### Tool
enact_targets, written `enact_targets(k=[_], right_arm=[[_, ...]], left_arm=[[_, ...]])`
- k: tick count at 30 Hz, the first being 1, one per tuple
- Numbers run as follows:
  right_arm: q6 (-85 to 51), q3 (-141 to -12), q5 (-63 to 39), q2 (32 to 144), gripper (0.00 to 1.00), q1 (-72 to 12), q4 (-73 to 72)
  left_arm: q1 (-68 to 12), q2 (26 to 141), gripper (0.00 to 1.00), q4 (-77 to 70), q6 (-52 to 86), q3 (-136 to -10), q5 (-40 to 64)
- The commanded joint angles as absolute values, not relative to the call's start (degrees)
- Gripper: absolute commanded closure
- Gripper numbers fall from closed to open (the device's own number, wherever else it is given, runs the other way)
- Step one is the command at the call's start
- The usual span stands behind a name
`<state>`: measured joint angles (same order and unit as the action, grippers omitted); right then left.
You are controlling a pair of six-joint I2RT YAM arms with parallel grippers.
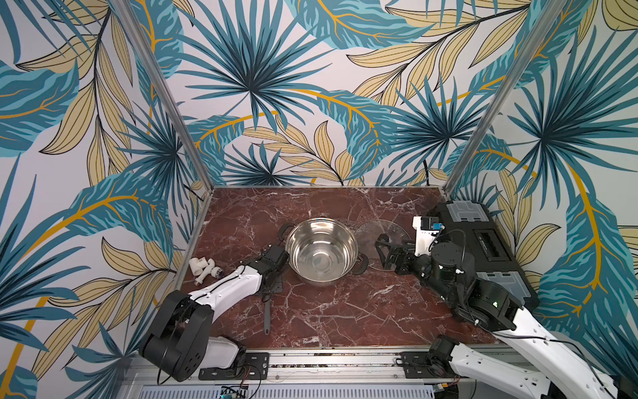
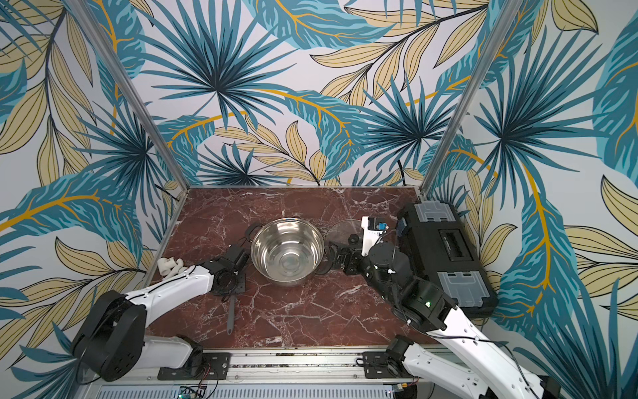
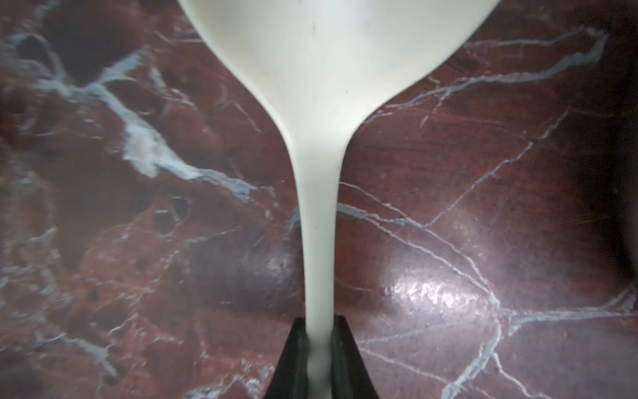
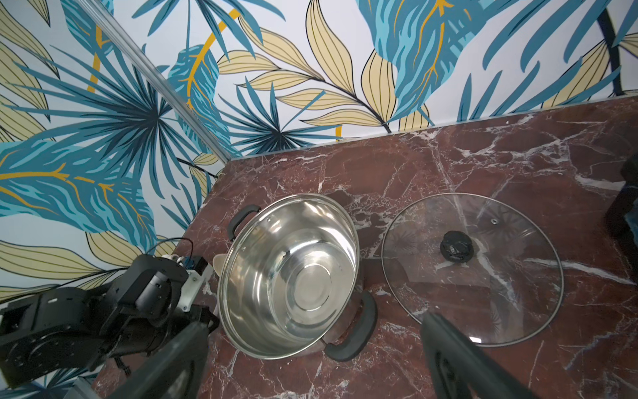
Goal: Stir the soup with a spoon
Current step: Pick up the spoon from the center of the board, then adjust the spoon.
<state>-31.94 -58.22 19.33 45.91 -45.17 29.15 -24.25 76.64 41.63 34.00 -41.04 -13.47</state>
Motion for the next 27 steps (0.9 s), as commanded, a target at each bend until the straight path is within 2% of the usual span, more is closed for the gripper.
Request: enact_targets(k=[1, 6, 13, 19, 27], right_arm=[[-31.2, -59.2, 13.6, 48.1, 0.0, -45.7, 30.4], [-29.5, -59.9, 7.5, 53.3, 0.01, -50.8, 27.2], [-26.5, -61.8, 5.8, 62.0, 0.01, -62.1, 18.6], [-26.2, -59.4, 3.1, 66.6, 0.02, -67.3, 5.1], [-26.5, -56.9, 4.1, 68.9, 0.03, -68.6, -1.0]], left_arm=[[-22.5, 70.7, 1.0, 48.2, 33.1, -46.2, -15.9], [-22.1, 59.5, 1.0, 54.2, 33.3, -53.5, -14.6], [-21.8, 46.5, 1.0, 53.8, 40.2, -60.7, -8.0], [-21.8, 42.9, 1.0, 45.9, 52.3, -61.1, 1.0], [-21.8, 40.6, 1.0, 34.4, 67.8, -57.9, 7.3]])
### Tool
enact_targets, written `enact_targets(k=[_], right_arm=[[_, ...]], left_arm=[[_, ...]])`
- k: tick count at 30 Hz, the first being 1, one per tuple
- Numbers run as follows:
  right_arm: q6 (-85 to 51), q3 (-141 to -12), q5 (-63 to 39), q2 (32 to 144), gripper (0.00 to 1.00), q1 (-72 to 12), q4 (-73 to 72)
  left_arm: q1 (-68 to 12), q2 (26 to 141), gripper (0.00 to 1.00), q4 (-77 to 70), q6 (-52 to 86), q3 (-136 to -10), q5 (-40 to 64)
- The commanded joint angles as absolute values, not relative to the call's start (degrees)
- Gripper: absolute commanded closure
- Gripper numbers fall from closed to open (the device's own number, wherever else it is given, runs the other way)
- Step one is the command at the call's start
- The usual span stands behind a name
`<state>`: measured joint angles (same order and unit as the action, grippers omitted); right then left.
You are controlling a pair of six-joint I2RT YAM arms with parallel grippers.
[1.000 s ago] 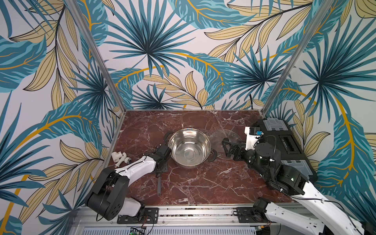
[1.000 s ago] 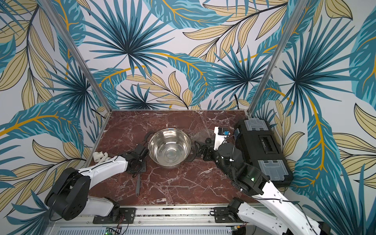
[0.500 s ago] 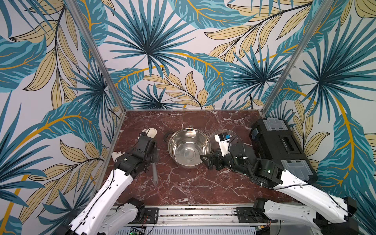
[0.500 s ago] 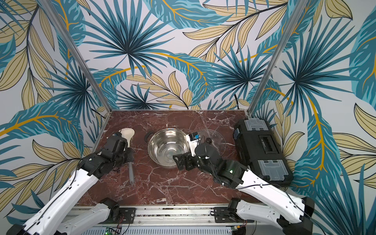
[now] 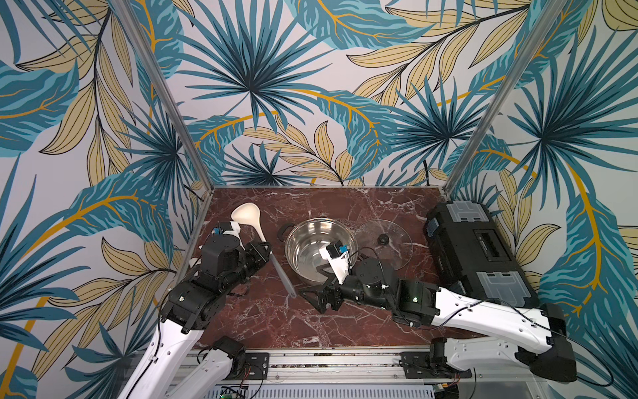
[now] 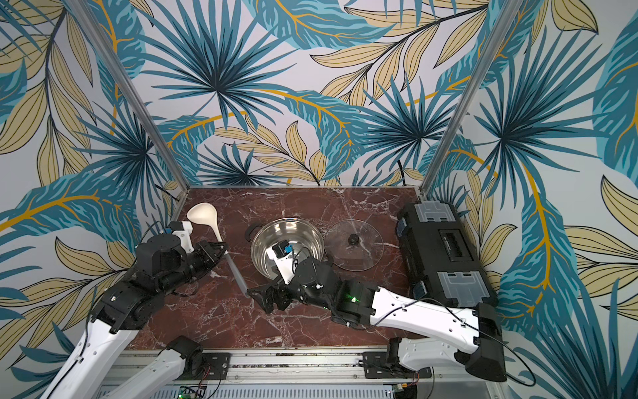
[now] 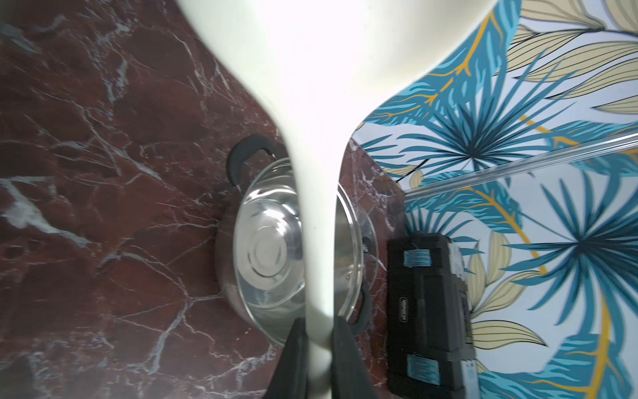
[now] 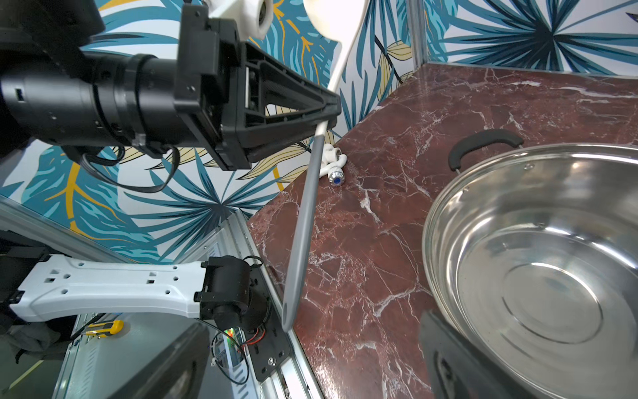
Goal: Stir the soup with a spoon
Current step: Adjust the spoon.
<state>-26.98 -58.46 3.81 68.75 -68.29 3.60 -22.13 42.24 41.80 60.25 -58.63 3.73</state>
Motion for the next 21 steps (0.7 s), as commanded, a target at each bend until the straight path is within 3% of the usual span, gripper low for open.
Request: enact_targets(k=[1, 8, 21], right_arm=[[-26.5, -56.9, 3.7, 69.0, 0.03, -68.5, -1.3], [-27.5, -58.4, 1.6, 71.0, 0.08, -69.1, -1.7], [-28.9, -61.1, 3.6, 74.1, 0.29, -69.9, -1.7]], left_arm=[[-21.8, 40.4, 1.0, 33.6, 68.9, -57.4, 7.9], [-21.8, 39.9, 1.0, 31.5, 72.3, -55.4, 9.5], [-21.8, 37.9, 1.0, 33.1, 72.1, -54.5, 8.9]])
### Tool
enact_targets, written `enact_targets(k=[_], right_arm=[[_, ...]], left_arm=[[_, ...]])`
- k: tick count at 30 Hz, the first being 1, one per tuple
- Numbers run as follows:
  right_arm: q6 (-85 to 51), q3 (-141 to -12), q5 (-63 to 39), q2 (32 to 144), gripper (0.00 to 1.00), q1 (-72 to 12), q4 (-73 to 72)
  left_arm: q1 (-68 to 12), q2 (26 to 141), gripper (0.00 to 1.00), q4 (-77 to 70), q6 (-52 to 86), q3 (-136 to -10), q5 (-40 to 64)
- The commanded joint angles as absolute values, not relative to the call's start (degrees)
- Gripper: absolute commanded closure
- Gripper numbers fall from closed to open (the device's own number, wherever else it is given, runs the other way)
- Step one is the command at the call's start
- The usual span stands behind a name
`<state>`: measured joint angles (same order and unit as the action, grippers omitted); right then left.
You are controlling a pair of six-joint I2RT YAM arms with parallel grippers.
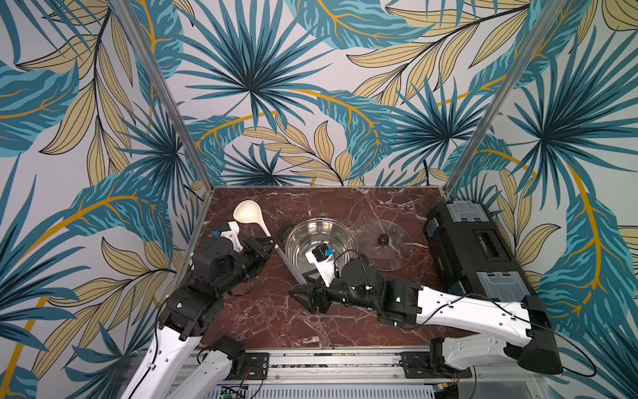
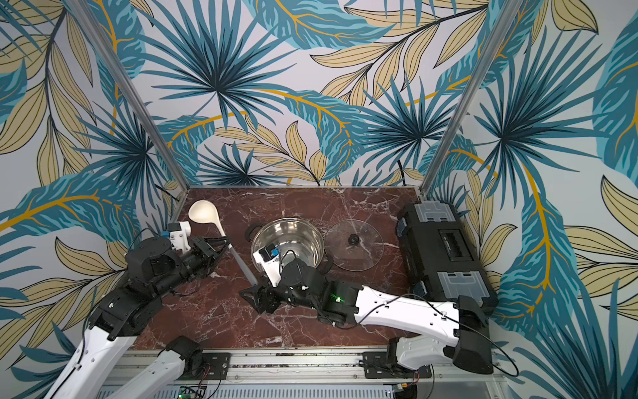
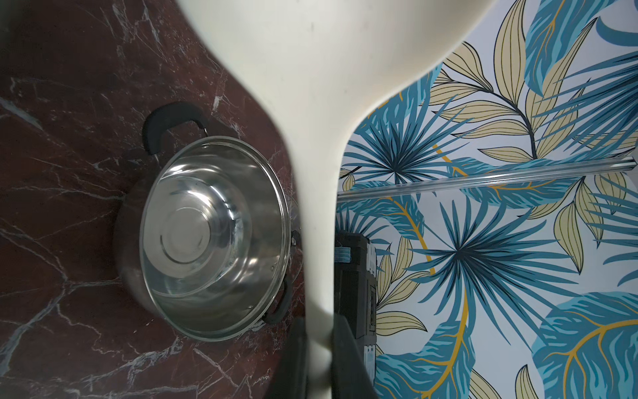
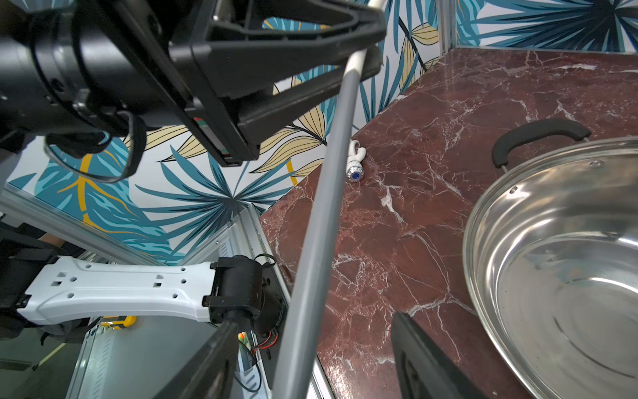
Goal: Stir the soup with a spoon
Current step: Adjust the spoon.
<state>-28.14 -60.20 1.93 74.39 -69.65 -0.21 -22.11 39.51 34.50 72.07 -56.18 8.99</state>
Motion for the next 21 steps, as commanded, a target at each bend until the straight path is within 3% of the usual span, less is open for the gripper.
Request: enact_targets(k=[1, 12, 21], right_arm=[[-29.1, -61.0, 4.1, 73.8, 0.3, -69.9, -1.9], [-30.1, -62.0, 4.0, 74.5, 0.5, -69.9, -1.8], [-30.5, -62.8, 2.0, 76.1, 0.6, -70.0, -2.5]], left_arm=[[-21.8, 37.7, 1.0, 33.0, 72.3, -54.2, 8.6], [-21.8, 36.6, 1.0, 32.4, 72.9, -52.6, 8.9], [-21.8, 35.6, 1.0, 32.2, 73.0, -50.9, 8.3]])
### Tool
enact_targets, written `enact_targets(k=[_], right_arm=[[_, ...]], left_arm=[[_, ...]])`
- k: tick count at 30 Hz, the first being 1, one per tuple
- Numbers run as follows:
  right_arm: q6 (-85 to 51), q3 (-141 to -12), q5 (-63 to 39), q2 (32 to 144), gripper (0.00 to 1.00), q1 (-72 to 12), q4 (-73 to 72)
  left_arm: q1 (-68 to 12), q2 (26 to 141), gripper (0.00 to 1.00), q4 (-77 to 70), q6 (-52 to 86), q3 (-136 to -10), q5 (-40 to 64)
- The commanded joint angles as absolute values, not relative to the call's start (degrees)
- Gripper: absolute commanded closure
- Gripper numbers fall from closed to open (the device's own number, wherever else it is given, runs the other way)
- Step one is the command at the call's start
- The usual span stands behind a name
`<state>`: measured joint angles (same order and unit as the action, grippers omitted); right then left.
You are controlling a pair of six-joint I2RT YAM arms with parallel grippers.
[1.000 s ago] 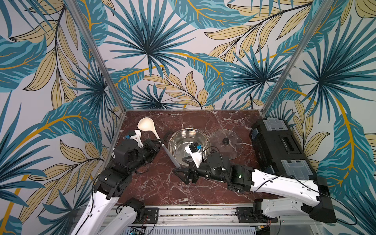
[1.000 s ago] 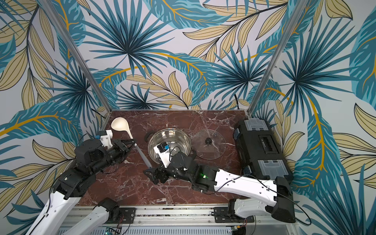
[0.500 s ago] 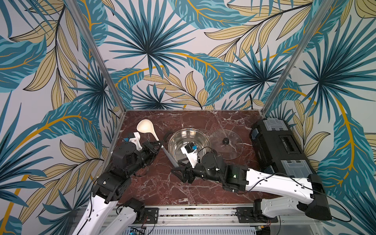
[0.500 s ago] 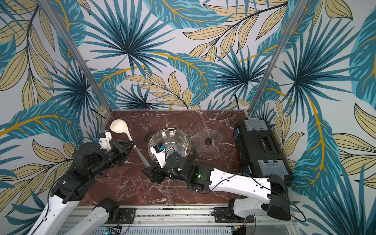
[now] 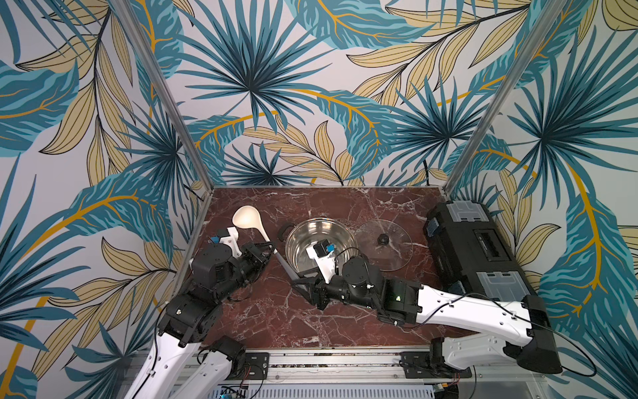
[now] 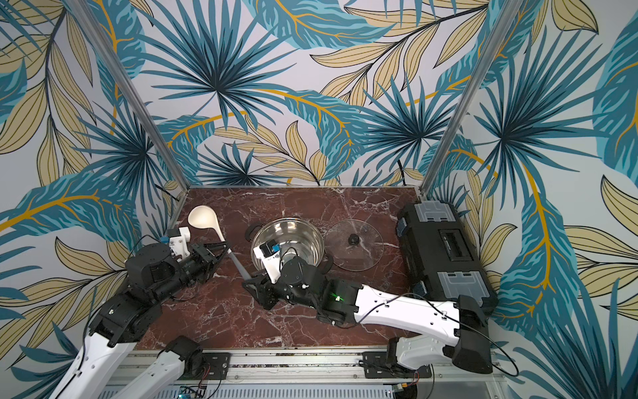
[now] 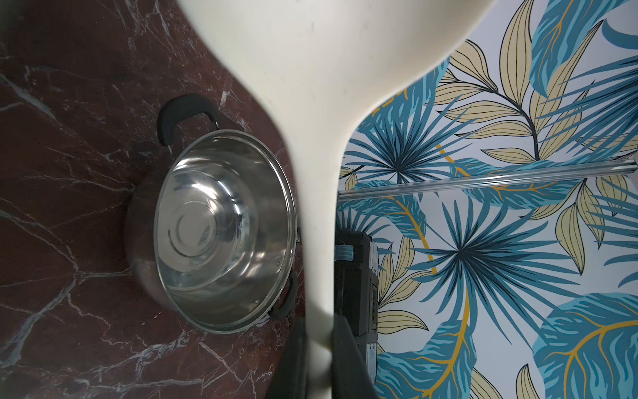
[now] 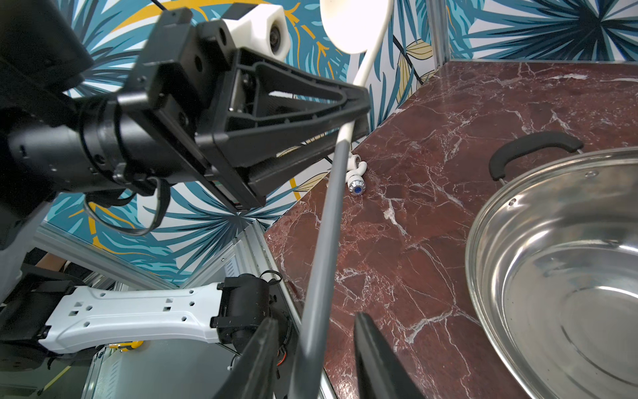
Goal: Stir the soup with a spoon
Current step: Adjust the spoon.
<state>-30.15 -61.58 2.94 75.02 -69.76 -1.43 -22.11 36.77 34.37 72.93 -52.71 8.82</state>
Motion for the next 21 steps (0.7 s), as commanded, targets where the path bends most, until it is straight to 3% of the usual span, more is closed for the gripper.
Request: enact_targets(k=[1, 8, 14, 19, 21], right_arm=[[-30.5, -62.9, 2.0, 76.2, 0.6, -70.0, -2.3], [-30.8, -64.6, 1.4, 78.2, 0.61, -70.0, -0.5], [-31.4, -64.8, 2.1, 78.7, 0.77, -69.9, -0.5], [-31.3, -64.8, 2.5, 78.1, 0.83, -70.0, -0.3], [-31.3, -64.9, 2.3, 77.9, 0.91, -70.0, -0.1]], left_arm=[[-21.8, 35.5, 1.0, 31.9, 73.2, -50.6, 8.3], [-21.8, 35.2, 1.0, 31.2, 73.6, -50.3, 8.7], [-21.8, 34.9, 1.0, 31.7, 73.5, -50.4, 8.8], [-21.8, 34.7, 1.0, 31.6, 73.6, -49.8, 8.8], [-21.8, 34.7, 1.0, 31.7, 73.5, -49.5, 8.8]])
